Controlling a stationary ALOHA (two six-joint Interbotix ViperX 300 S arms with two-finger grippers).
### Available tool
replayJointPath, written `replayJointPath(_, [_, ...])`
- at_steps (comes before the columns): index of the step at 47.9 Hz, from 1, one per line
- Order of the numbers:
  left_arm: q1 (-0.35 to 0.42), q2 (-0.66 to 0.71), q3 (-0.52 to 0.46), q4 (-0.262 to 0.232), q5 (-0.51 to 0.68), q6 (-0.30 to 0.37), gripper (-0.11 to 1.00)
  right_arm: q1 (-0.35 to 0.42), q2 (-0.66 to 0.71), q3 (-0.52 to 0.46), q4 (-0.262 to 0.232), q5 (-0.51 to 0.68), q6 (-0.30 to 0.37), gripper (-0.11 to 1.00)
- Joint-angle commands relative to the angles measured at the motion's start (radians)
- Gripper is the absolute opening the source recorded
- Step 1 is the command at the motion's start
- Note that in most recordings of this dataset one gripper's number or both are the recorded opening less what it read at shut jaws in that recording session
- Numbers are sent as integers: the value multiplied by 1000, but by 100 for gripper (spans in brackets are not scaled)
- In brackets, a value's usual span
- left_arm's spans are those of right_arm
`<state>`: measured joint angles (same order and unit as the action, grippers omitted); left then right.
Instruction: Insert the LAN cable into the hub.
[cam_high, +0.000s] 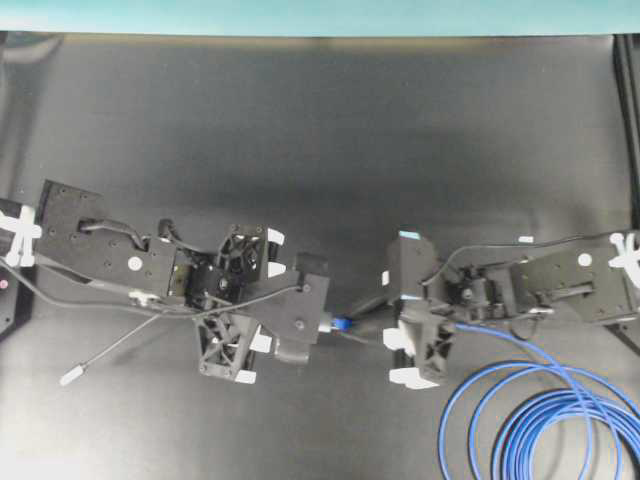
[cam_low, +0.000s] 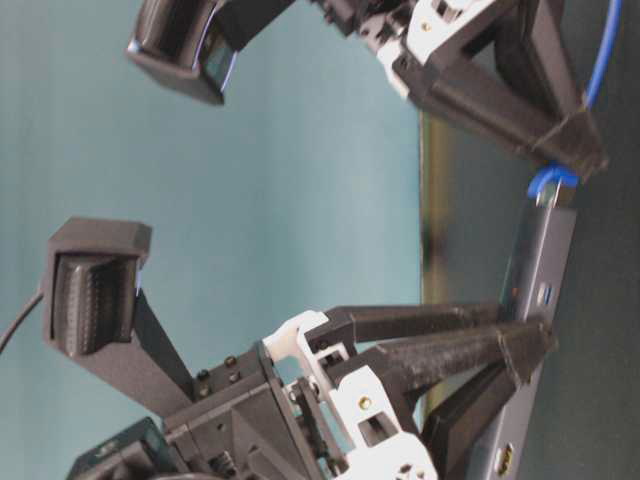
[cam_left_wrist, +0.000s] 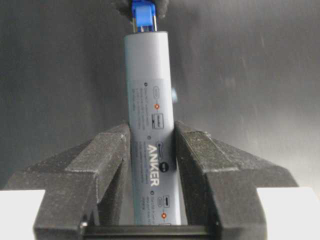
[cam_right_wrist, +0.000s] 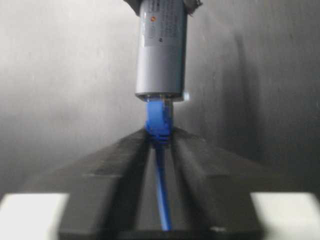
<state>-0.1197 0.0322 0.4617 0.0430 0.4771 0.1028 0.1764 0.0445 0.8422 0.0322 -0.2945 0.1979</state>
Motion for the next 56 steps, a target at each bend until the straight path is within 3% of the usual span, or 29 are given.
replayJointPath(1, [-6, -17, 6, 3, -5, -11, 28, 3, -17, 8, 8, -6, 3, 36])
replayJointPath(6, [-5, -20, 26, 3, -14, -34, 28, 9, -23, 14, 21, -12, 25, 68])
replayJointPath(11, [-2, -23, 60, 3, -51, -57, 28, 17, -32, 26, 23, -17, 60, 86])
replayJointPath(28, [17, -28, 132, 3, -156, -104, 28, 37, -110, 137, 26, -120, 146, 83])
replayJointPath(56, [28, -8, 150, 3, -218, -114, 29, 37, -123, 155, 28, -158, 146, 83])
